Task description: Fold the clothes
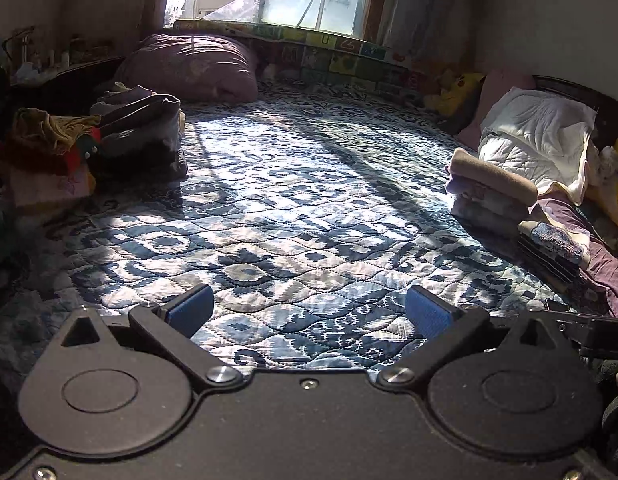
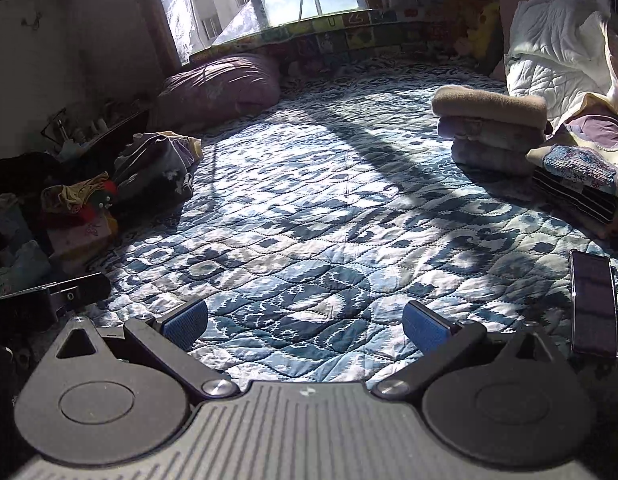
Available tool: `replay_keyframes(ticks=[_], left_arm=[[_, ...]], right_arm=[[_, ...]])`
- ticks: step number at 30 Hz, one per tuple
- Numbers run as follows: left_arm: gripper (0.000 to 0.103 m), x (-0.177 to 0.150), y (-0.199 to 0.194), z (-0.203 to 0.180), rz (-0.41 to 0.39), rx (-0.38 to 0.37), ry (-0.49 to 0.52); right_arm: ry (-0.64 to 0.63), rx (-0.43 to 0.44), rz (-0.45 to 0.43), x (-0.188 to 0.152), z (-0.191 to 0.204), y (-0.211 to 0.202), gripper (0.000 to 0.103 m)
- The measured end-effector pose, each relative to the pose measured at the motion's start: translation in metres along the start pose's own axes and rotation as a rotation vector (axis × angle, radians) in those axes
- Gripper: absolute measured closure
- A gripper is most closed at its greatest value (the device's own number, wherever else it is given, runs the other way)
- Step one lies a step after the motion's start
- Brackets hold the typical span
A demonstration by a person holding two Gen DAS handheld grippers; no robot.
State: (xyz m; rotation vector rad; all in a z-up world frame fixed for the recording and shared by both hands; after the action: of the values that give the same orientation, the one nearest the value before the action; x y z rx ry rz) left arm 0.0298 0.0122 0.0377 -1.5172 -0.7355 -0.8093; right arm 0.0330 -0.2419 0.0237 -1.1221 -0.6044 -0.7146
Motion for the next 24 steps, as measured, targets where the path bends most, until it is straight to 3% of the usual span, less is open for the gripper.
replay_keyframes(ticks=[2,8,18,24], left_arm=[[0.000,-0.011,-0.004,-0.005,0.027,0.028,-0.002],[0.000,-0.027,-0.017,-0.011,0.053,-0.065,-0.009],[0.000,-0.034,-0.051,-0.032,-0.078,0.064,0.125],[0.000,-0.036,-0.043,-0.024,-0.036,0.037,0.094]], right_arm=[[-0.040,-0.034,0.001,-0.012,0.006,-0.006,0.000],[-0.091,-0.094,-0.005,-0.032,0.022,-0.017,0.000],[-0.080,-0.110,-0.005,-0.037,0.032,-0.029,0.000],[-0.097,-0.123,-0.008,-0.038,0.038,-0.029,0.000]])
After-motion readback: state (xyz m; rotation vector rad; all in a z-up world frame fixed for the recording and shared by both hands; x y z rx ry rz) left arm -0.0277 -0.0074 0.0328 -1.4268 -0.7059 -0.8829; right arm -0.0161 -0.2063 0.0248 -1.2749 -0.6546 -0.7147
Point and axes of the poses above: each gripper's, at about its wrist camera, not at the fingertips, and y roughly the way its jaws point, z to its left, x to its top, the point moved 1 cm from there along y, roughly the way its jaws point, and after that the axes turned 5 degrees about y, right-handed, at the moved point
